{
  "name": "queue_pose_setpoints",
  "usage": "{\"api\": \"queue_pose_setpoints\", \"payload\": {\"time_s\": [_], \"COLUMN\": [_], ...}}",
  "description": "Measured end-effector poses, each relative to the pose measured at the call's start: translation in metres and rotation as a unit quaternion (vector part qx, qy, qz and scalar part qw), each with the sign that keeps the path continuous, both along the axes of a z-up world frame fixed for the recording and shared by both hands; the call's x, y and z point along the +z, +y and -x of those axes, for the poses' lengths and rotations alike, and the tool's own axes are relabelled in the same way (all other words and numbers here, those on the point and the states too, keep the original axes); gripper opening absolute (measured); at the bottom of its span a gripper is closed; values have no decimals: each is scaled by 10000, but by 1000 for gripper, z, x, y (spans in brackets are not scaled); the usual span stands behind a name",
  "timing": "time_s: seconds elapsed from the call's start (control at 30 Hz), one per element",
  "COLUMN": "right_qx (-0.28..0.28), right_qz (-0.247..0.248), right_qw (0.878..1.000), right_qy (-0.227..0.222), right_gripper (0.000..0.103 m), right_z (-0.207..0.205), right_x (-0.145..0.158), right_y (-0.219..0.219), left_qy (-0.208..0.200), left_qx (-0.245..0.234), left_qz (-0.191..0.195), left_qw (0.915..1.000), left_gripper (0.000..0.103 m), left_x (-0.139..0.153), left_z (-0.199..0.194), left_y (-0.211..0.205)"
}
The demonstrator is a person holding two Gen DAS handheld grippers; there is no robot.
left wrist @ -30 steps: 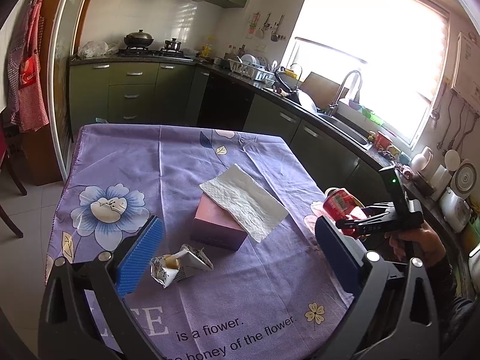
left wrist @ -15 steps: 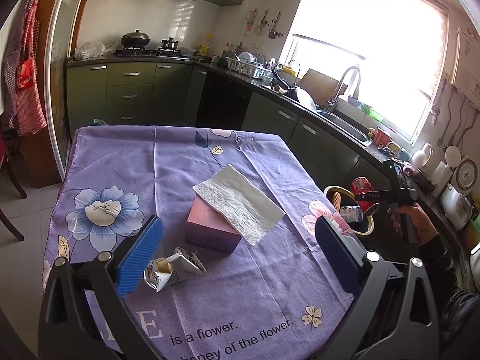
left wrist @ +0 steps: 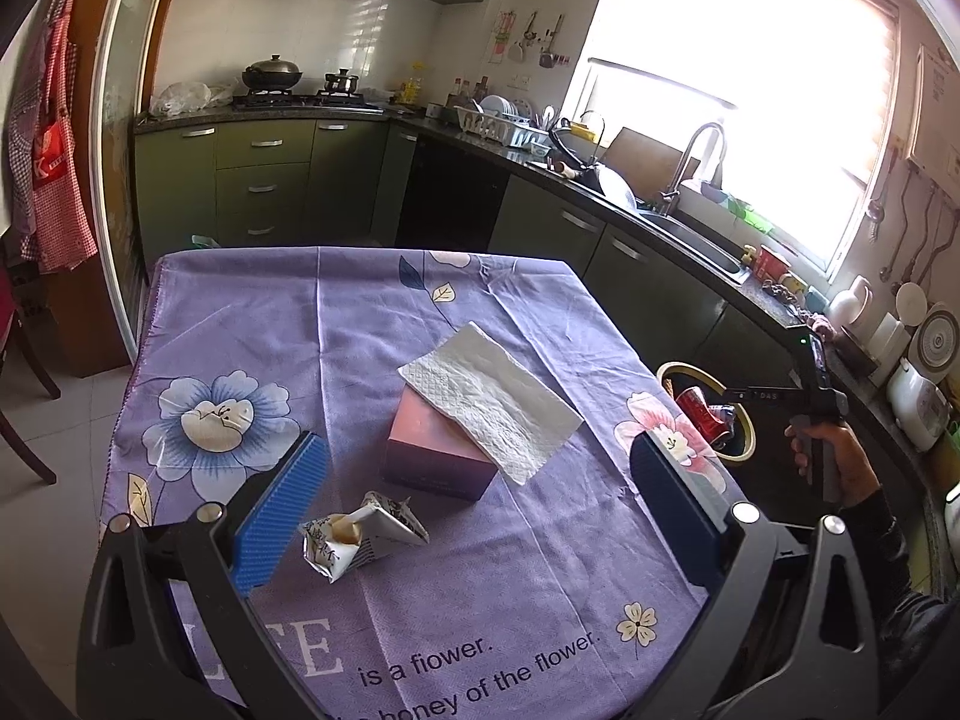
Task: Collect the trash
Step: 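Carry the Coke can over the bin and open the right gripper, then grasp the crumpled white paper carton with the left gripper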
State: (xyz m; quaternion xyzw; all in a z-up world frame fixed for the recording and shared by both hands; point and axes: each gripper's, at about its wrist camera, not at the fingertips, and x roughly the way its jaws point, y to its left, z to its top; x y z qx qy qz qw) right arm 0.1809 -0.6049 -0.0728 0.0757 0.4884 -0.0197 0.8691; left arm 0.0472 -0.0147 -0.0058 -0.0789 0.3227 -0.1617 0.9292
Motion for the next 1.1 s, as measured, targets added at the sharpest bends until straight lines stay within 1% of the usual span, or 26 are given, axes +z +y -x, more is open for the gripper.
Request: {"api": "queue_pose_setpoints", "payload": {"time_s": [0.1,0.23,0.33,0.4,0.5,0.53,0.67,0.73,0.77,0.83,0.9,1.0,1.03,1.1], "right_qx": [171,449,674,789,885,910,969,978,984,995,1005,1016,1014,1011], "right_qz": [-57,-71,-62,-38,-10,-3,21,18,15,13,16,16,15,18], "right_qw": [9998,9988,9976,9967,9960,9957,9953,9952,9951,9950,9949,9948,9948,9949], "right_qy": [-126,-162,-170,-167,-151,-143,-83,-53,-34,-10,8,26,31,35], "right_gripper": [80,80,80,80,80,80,80,80,80,80,80,80,80,81], "right_z": [15,26,31,33,33,34,35,35,35,34,34,34,34,33], "right_x": [5,11,14,16,17,18,16,14,13,11,10,11,11,12], "right_y": [16,45,60,69,80,82,92,95,97,99,103,106,107,107], "left_qy": [-5,111,205,234,375,464,754,828,873,988,1137,1301,1325,1325], "left_qx": [23,-237,-624,-1044,-1742,-2014,-2785,-2993,-3115,-3317,-3429,-3539,-3579,-3609], "left_qz": [-50,-180,-238,-370,-779,-815,-781,-984,-1108,-1253,-1334,-1437,-1469,-1589], "left_qw": [10000,9995,9976,9936,9809,9750,9543,9455,9397,9298,9229,9150,9126,9094], "left_gripper": [96,96,96,96,96,97,96,96,96,96,96,96,95,90], "left_x": [-2,-12,-26,-35,-51,-56,-67,-72,-74,-81,-88,-100,-103,-107], "left_z": [0,-6,-14,-21,-35,-40,-60,-66,-69,-74,-79,-84,-83,-82], "left_y": [8,12,12,10,6,7,13,12,10,7,6,4,4,3]}}
